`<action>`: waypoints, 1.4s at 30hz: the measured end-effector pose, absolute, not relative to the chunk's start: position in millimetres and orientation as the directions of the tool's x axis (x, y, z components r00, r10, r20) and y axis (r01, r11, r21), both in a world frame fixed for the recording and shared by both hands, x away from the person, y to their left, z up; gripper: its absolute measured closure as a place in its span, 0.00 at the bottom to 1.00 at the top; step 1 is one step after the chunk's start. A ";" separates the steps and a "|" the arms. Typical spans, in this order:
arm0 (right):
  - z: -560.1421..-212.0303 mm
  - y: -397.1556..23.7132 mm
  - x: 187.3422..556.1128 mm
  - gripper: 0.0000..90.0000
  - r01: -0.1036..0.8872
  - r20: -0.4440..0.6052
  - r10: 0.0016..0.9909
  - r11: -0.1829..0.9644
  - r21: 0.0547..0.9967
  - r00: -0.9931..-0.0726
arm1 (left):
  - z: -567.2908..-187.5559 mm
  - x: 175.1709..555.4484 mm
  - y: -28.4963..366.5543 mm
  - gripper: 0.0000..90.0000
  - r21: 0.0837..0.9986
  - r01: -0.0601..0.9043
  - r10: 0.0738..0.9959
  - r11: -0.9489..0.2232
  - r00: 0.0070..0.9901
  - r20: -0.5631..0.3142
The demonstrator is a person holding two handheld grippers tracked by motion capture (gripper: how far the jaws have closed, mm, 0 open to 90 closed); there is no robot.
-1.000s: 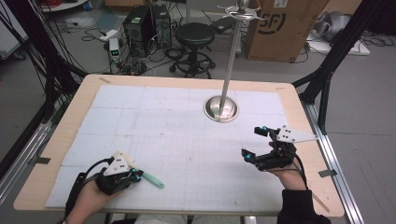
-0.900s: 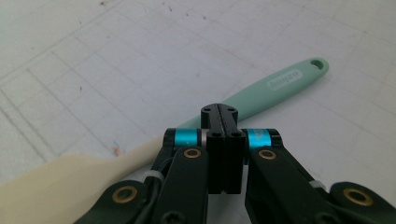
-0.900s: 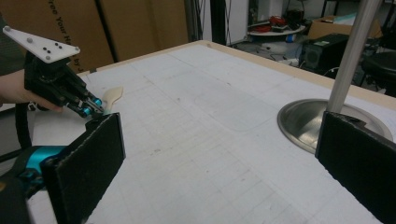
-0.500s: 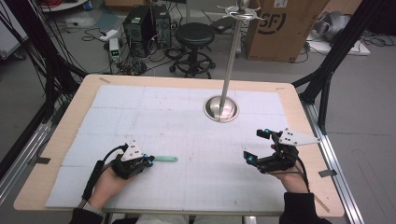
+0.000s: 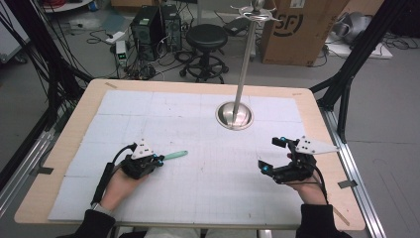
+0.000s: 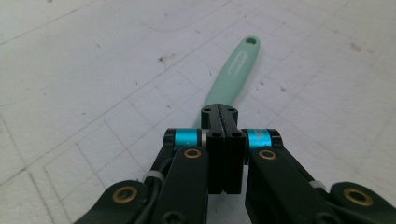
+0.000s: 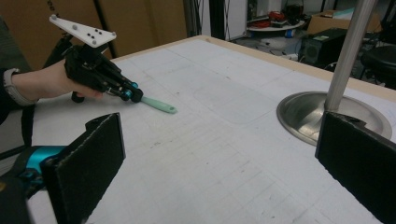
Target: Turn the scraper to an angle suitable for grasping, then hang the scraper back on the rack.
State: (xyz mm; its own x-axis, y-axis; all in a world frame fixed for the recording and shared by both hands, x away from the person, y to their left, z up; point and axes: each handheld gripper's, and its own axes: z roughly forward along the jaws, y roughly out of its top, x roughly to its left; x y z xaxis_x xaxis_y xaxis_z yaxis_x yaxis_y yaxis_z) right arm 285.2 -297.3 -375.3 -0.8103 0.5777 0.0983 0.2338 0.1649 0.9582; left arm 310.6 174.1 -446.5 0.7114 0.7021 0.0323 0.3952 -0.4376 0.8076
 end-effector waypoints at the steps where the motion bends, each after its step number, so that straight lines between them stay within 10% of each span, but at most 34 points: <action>1: -375.2 -296.7 285.3 0.01 0.231 0.097 0.574 0.166 0.959 -0.813 | -443.2 309.3 176.7 1.00 0.818 0.397 0.703 -0.415 0.711 0.011; 17: -376.6 -295.2 290.2 0.01 0.237 0.101 0.573 0.169 0.957 -0.814 | -391.8 286.9 272.4 0.87 0.963 0.241 0.704 -0.117 0.704 -0.091; 30: -377.1 -292.0 296.5 0.01 0.240 0.108 0.561 0.167 0.956 -0.821 | -386.8 278.2 281.1 0.16 0.966 0.186 0.598 -0.178 0.800 -0.044; 42: -376.4 -290.8 298.5 0.01 0.236 0.105 0.558 0.167 0.957 -0.823 | -390.0 287.6 266.2 0.16 0.943 0.218 0.568 -0.251 0.822 -0.039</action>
